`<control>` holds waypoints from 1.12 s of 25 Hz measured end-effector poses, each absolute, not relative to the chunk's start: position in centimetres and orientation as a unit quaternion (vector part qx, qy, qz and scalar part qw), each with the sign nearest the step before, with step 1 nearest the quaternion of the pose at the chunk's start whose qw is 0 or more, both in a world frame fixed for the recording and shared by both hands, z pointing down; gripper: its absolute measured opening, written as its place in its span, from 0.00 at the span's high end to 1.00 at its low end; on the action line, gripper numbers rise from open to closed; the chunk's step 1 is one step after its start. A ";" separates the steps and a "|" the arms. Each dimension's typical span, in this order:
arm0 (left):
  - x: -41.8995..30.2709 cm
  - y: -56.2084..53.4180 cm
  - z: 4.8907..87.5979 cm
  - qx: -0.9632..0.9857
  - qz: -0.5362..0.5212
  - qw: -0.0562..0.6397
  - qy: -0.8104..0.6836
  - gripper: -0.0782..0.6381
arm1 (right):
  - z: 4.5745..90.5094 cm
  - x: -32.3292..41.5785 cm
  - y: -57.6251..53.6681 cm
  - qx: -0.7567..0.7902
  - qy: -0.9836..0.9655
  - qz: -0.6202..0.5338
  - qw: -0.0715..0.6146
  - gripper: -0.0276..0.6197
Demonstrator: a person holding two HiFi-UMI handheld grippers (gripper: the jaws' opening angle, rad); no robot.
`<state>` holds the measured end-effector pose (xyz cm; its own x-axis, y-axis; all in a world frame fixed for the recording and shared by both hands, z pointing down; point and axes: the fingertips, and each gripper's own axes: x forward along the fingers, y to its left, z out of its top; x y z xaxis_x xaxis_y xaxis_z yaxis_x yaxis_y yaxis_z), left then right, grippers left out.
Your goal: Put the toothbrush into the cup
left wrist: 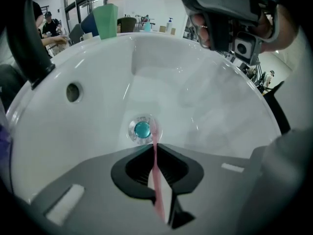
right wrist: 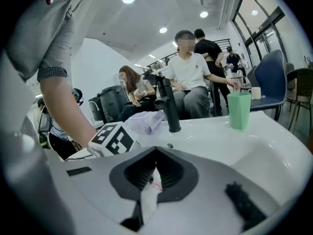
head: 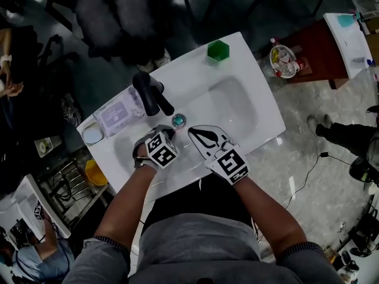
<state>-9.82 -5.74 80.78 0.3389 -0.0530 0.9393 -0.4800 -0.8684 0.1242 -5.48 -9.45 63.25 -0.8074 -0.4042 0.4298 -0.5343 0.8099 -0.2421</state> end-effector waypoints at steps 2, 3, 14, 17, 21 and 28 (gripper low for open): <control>-9.9 -6.0 79.9 0.799 0.543 0.190 -0.178 0.85 | 62.9 -5.4 -9.6 0.252 -0.934 0.174 0.182 0.94; -10.0 -6.2 79.4 0.801 0.539 0.188 -0.182 0.85 | 62.6 -5.4 -9.6 0.251 -0.935 0.172 0.182 0.94; -9.9 -6.4 73.6 0.820 0.507 0.161 -0.209 0.85 | 59.2 -5.6 -9.6 0.247 -0.939 0.151 0.185 0.94; -9.9 -6.0 72.1 0.824 0.501 0.155 -0.215 0.85 | 58.3 -5.6 -9.3 0.245 -0.940 0.146 0.186 0.94; -10.1 -5.8 70.0 0.829 0.488 0.150 -0.228 0.85 | 57.0 -5.5 -9.0 0.243 -0.941 0.142 0.187 0.94; -10.9 -5.6 66.3 0.836 0.463 0.146 -0.254 0.85 | 55.1 -5.4 -8.8 0.240 -0.943 0.136 0.188 0.94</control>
<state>-10.91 -5.64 66.29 0.4418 -0.2888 0.8494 -0.5601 -0.8284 0.0097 -5.37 -8.75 55.12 -0.8143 -0.4014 0.4193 -0.5037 0.8476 -0.1669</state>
